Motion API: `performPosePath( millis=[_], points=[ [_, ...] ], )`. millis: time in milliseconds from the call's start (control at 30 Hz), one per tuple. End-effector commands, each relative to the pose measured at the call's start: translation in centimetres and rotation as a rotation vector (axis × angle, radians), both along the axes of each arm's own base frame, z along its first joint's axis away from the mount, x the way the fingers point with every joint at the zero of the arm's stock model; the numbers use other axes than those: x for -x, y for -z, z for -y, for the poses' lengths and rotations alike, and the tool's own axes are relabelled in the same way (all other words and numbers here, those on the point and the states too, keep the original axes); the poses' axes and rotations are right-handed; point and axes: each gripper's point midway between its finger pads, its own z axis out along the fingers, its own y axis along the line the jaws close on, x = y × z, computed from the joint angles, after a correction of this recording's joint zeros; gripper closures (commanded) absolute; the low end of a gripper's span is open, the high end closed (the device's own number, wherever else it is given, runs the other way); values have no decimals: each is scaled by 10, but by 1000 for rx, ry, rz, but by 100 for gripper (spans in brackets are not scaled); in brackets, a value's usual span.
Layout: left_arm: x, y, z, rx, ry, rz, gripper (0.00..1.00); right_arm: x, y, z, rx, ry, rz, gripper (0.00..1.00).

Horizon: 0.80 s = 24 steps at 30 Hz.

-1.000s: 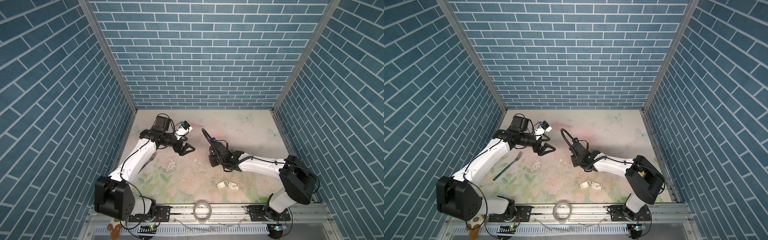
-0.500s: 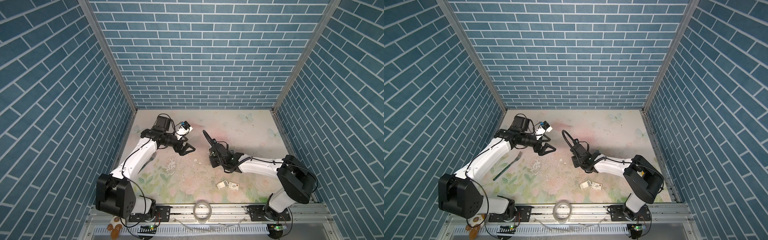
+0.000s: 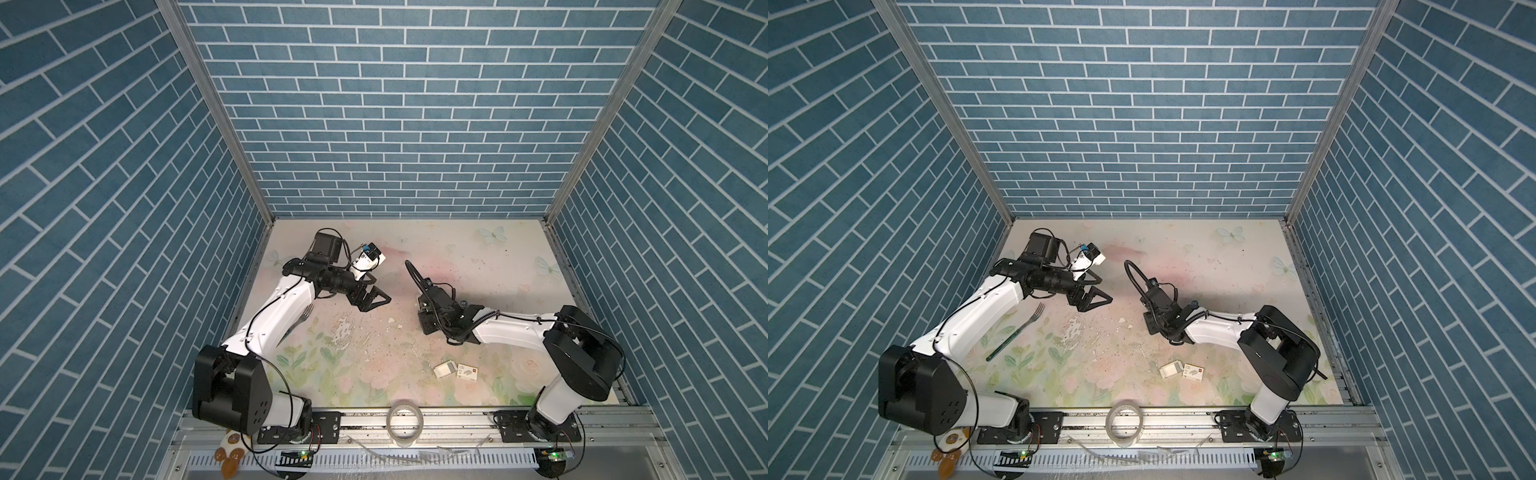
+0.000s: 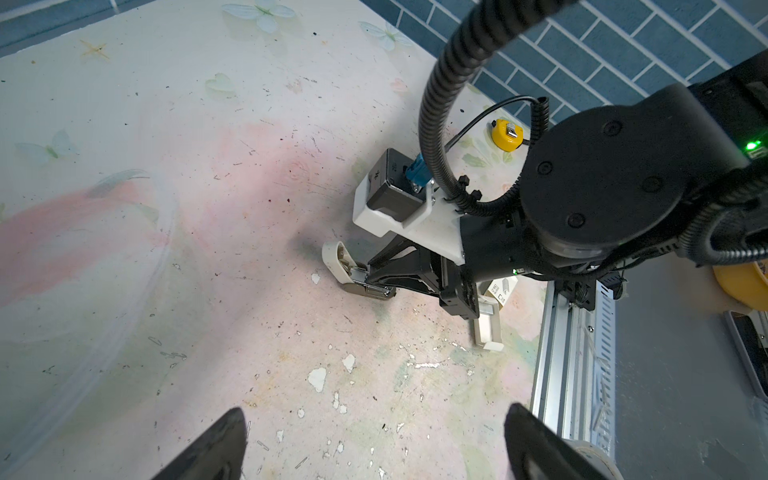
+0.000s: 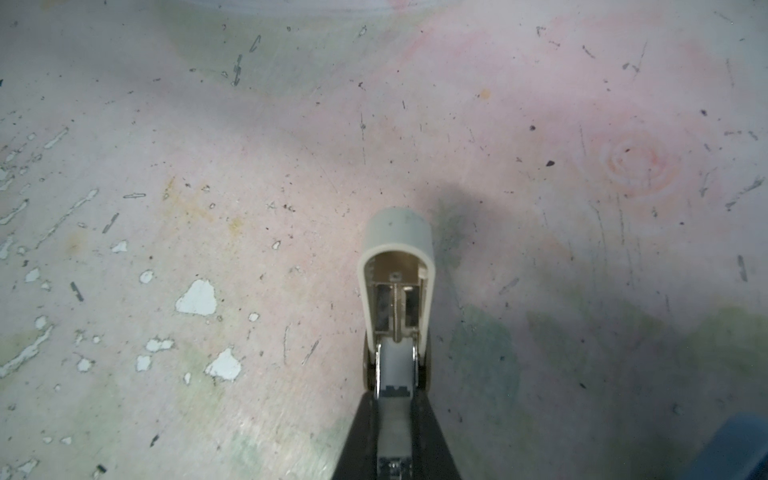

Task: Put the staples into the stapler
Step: 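Lower the staple strip into the white stapler's open channel with the right gripper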

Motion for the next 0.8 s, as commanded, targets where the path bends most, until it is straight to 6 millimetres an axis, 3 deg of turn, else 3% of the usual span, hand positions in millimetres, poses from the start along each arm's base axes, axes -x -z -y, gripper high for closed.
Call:
performPosePath(
  millis=[0, 767],
  points=[
    [0, 4, 0, 14, 3, -15, 2, -2, 6, 2, 25, -19, 10, 90],
    [0, 7, 0, 8, 3, -16, 2, 3, 13, 7, 25, -13, -15, 90]
  ],
)
